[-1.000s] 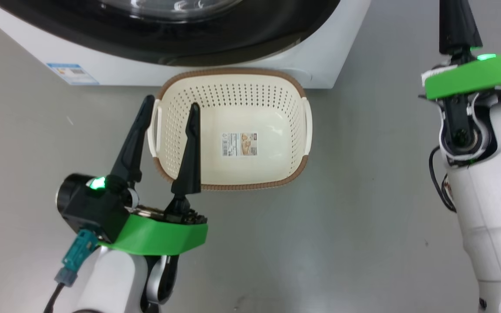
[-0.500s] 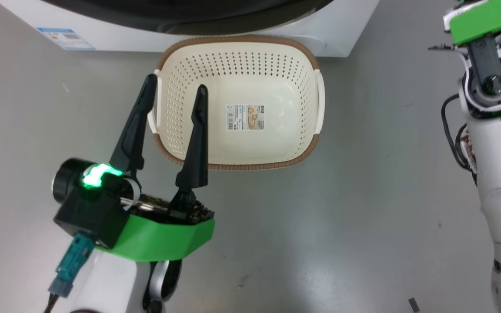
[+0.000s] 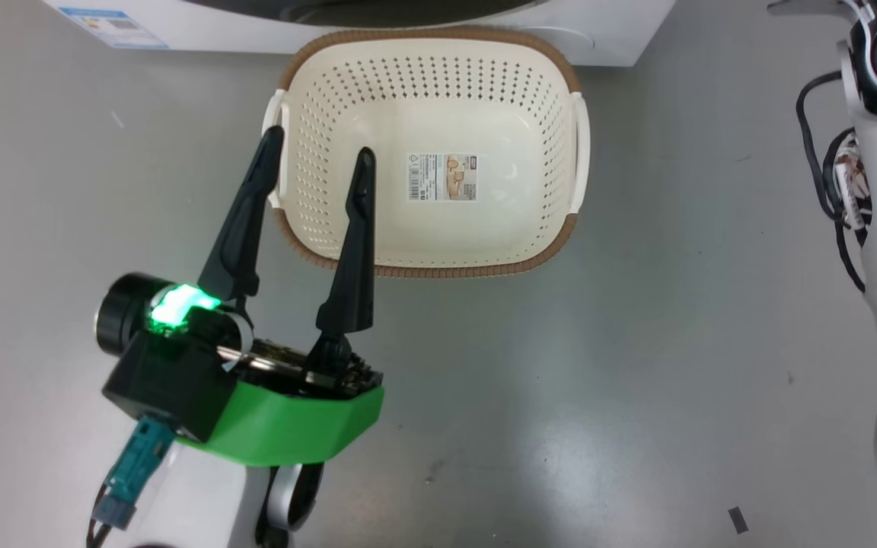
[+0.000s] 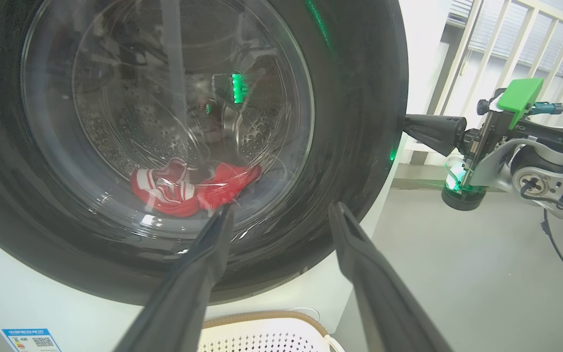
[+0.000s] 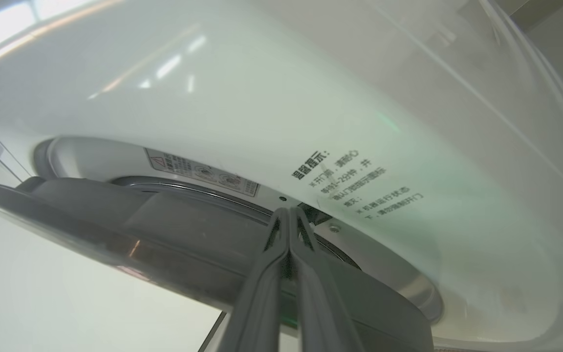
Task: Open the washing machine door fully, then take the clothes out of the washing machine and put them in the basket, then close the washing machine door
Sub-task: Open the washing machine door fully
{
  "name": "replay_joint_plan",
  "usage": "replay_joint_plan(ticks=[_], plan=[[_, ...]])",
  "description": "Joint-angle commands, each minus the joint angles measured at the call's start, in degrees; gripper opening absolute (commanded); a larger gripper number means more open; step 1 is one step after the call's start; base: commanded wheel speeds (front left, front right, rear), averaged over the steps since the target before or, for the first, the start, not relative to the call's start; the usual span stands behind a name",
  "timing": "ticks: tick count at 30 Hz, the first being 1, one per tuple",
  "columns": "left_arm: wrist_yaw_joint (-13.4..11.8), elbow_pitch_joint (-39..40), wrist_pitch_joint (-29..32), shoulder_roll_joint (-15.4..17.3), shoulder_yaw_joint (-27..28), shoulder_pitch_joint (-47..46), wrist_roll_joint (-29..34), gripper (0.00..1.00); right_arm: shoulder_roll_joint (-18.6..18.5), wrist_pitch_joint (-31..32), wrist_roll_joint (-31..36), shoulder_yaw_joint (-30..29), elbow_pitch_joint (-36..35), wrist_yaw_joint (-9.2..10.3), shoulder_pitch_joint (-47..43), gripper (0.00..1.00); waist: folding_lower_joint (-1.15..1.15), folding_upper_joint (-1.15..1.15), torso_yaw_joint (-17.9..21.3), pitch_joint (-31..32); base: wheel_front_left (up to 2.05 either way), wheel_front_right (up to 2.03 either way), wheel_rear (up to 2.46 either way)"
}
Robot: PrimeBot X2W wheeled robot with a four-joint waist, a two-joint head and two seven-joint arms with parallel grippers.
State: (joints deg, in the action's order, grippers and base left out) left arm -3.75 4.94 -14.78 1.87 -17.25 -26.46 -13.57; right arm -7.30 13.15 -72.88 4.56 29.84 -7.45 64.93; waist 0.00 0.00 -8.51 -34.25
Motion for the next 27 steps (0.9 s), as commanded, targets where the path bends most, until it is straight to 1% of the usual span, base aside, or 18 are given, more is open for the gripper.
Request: replay_joint_plan(ticks=[1, 9, 16, 27], plan=[[-0.34, 1.73, -0.22, 1.0, 1.11, -0.82, 0.83, 1.0, 1.19, 0.95, -0.71, 0.72, -1.16, -0.03, 1.61, 0.0, 0.0, 0.0, -0.4, -0.38, 0.0, 0.0, 0.0], [-0.46, 1.55, -0.22, 1.0, 0.48, -1.15, 0.17, 1.0, 0.88, 4.45, -2.45, 0.37, 0.99, -0.03, 4.26, 0.0, 0.0, 0.0, -1.7, -0.98, 0.0, 0.0, 0.0], [-0.6, 1.28, -0.22, 1.0, -0.03, -1.39, 0.27, 1.0, 0.28, 9.17, -3.61, 0.67, 2.89, -0.03, 6.15, 0.0, 0.0, 0.0, -2.58, -1.67, 0.0, 0.0, 0.0], [-0.01, -0.01, -0.22, 1.0, -0.27, -2.14, 0.42, 1.0, 1.26, 14.15, -5.18, 1.67, 2.07, -0.03, 5.97, 0.0, 0.0, 0.0, -1.86, -1.35, 0.0, 0.0, 0.0]])
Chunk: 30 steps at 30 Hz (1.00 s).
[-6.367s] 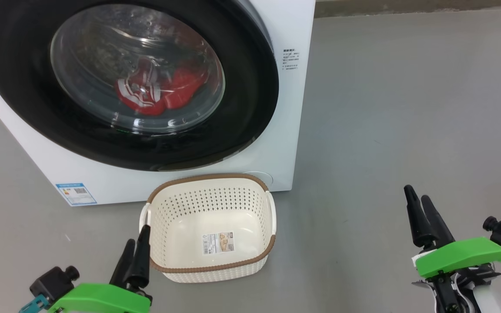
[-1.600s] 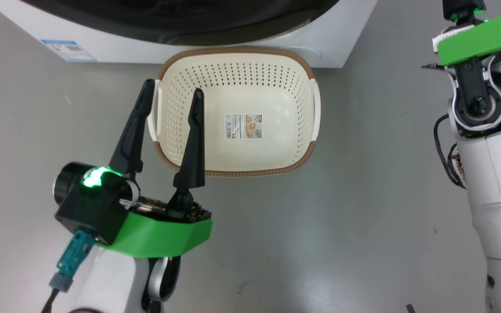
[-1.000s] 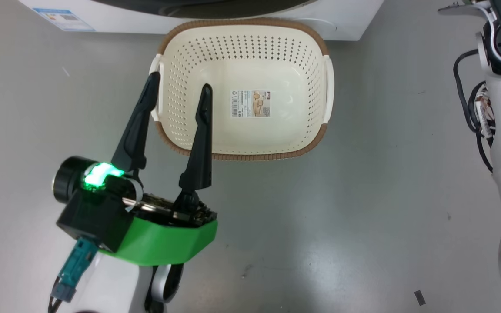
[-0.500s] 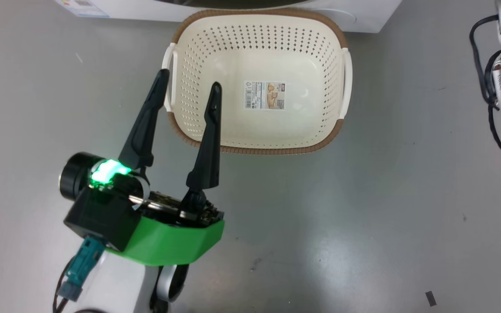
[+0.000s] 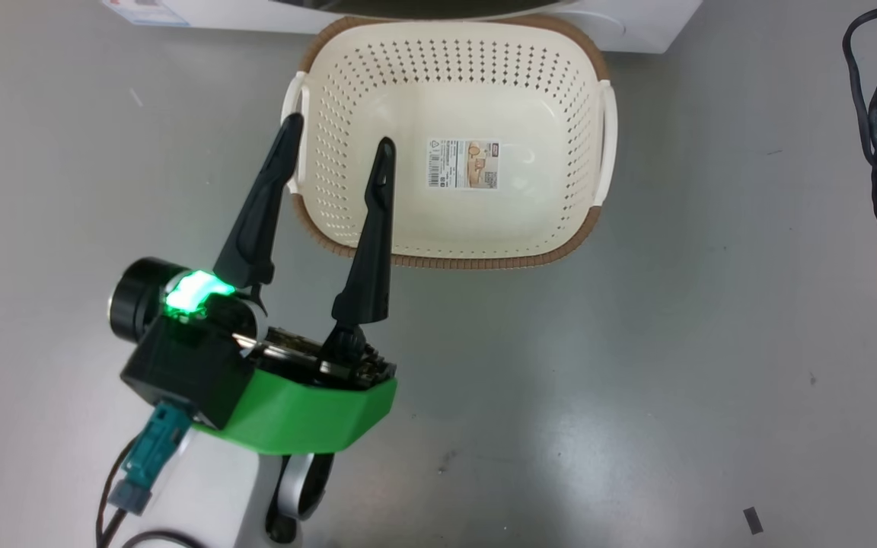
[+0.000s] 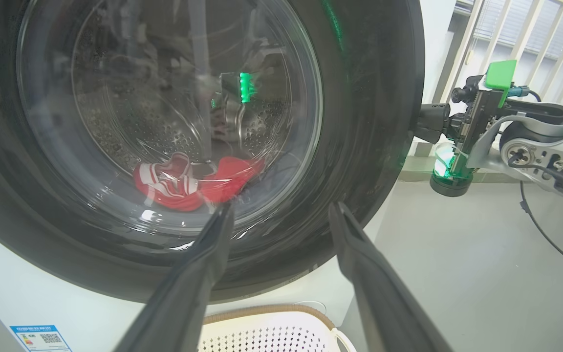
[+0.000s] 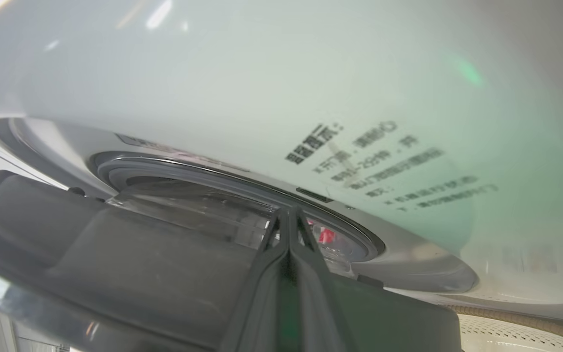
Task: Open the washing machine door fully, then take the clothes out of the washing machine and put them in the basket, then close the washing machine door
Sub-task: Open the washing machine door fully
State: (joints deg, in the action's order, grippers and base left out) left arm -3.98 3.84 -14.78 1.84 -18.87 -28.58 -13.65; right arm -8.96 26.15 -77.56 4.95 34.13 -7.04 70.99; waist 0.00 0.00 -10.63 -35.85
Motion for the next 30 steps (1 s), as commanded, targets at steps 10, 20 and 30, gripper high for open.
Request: replay_joint_plan(ticks=[10, 20, 30], plan=[[0.81, -0.29, -0.22, 1.04, 1.08, -0.31, 0.83, 1.0, 3.78, 4.7, -0.96, 2.7, -3.56, -0.45, -2.32, 0.0, 0.0, 0.0, 1.13, 1.03, 0.0, 0.0, 0.0], [1.44, -1.66, -0.22, 1.04, 1.08, -0.54, 1.08, 1.0, 3.9, 6.13, 0.0, 4.05, -6.25, -0.45, -5.72, 0.0, 0.0, 0.0, 1.58, 2.65, 0.0, 0.0, 0.0], [1.84, -2.34, -0.22, 1.04, 1.61, 0.15, 1.46, 1.0, 4.46, 7.36, -0.01, 5.34, -8.76, -0.45, -10.01, 0.0, 0.0, 0.0, 2.09, 5.97, 0.0, 0.0, 0.0]])
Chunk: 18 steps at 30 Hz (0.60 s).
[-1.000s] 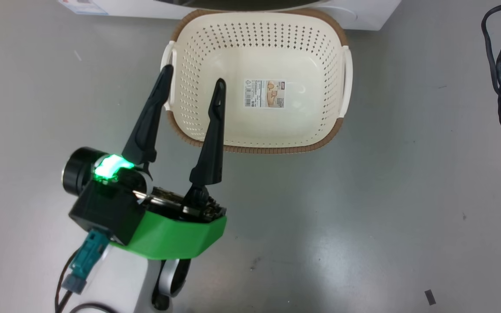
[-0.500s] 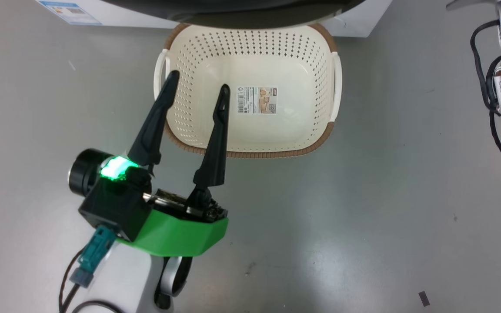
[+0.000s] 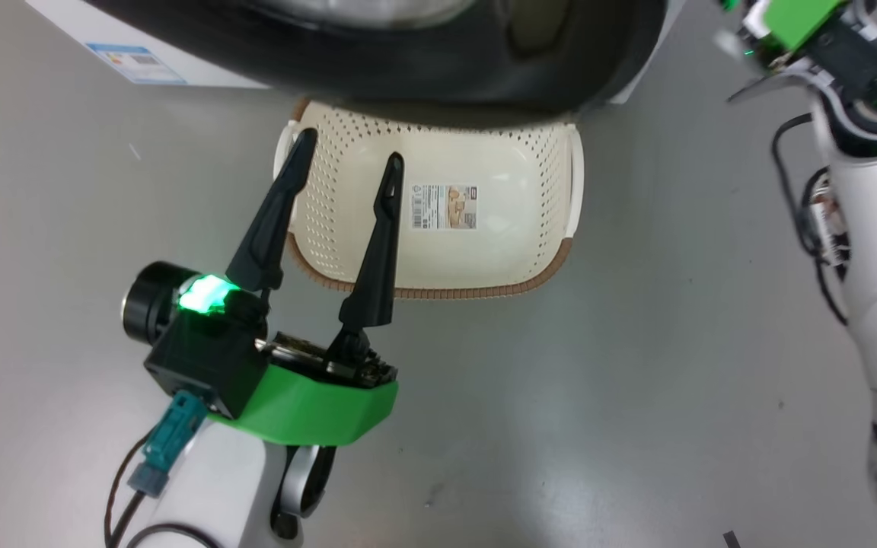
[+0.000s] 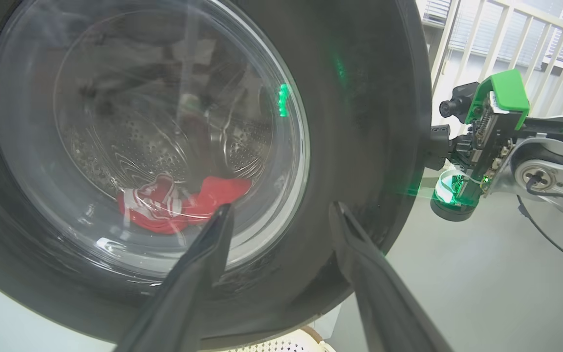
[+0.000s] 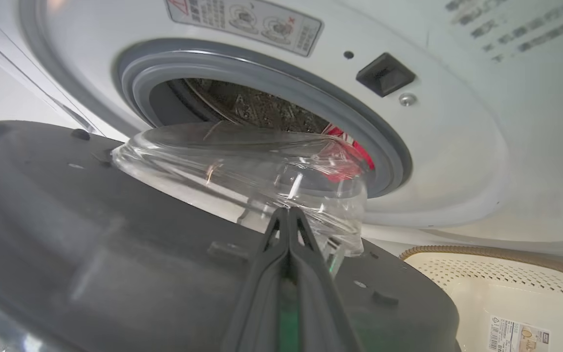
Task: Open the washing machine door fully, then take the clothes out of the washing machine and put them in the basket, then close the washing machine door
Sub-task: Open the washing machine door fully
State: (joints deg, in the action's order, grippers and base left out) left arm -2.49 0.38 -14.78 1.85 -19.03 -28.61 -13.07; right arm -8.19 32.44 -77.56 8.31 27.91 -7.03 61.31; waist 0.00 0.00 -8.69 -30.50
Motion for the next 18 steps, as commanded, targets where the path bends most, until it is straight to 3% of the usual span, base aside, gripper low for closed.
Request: replay_joint_plan(ticks=[1, 18], plan=[[0.36, 1.05, -0.22, 1.03, 1.83, 0.31, 0.9, 1.0, 3.74, 1.24, -0.09, 2.06, -2.76, -0.46, -0.73, 0.0, 0.0, 0.0, 0.19, 0.99, 0.0, 0.0, 0.0], [0.45, 0.61, -0.22, 1.03, 2.85, 2.03, 1.36, 1.0, 4.28, 3.0, 0.04, 3.2, -6.41, -0.46, -7.02, 0.0, 0.0, 0.0, 1.05, 4.72, 0.0, 0.0, 0.0]])
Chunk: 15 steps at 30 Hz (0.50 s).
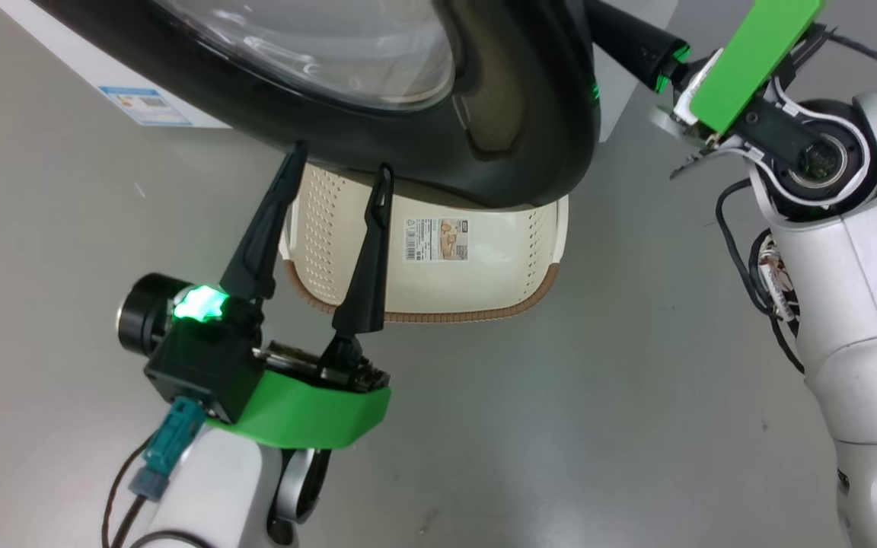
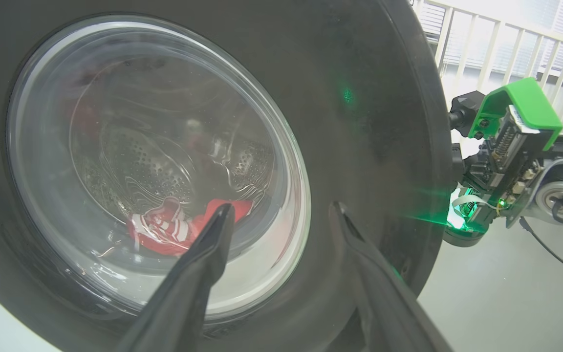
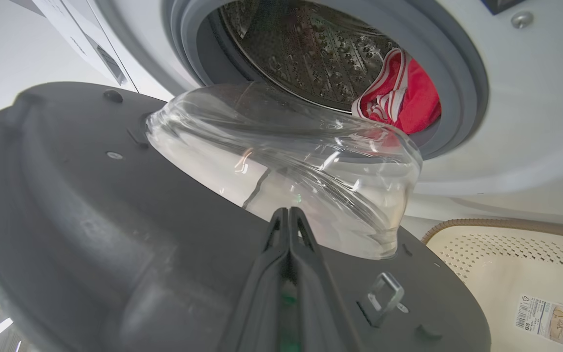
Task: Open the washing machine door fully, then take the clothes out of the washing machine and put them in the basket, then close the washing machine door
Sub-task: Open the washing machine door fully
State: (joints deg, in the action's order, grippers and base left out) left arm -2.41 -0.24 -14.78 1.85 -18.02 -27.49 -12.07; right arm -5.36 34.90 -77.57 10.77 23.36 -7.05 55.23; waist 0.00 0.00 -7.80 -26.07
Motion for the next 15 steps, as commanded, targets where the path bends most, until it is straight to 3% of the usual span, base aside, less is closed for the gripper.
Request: replay_joint_plan(ticks=[1, 15], plan=[[0.38, 1.19, -0.22, 1.03, 1.85, 0.96, 0.37, 1.0, 1.47, 0.59, 0.07, 0.71, -1.89, -0.44, -1.14, 0.0, 0.0, 0.0, 0.21, 0.45, 0.0, 0.0, 0.0], [0.45, 0.42, -0.22, 1.03, 2.62, 2.24, 0.42, 1.0, 1.91, 1.23, 0.05, 0.77, -1.96, -0.44, -3.61, 0.0, 0.0, 0.0, 1.18, 2.41, 0.0, 0.0, 0.0]])
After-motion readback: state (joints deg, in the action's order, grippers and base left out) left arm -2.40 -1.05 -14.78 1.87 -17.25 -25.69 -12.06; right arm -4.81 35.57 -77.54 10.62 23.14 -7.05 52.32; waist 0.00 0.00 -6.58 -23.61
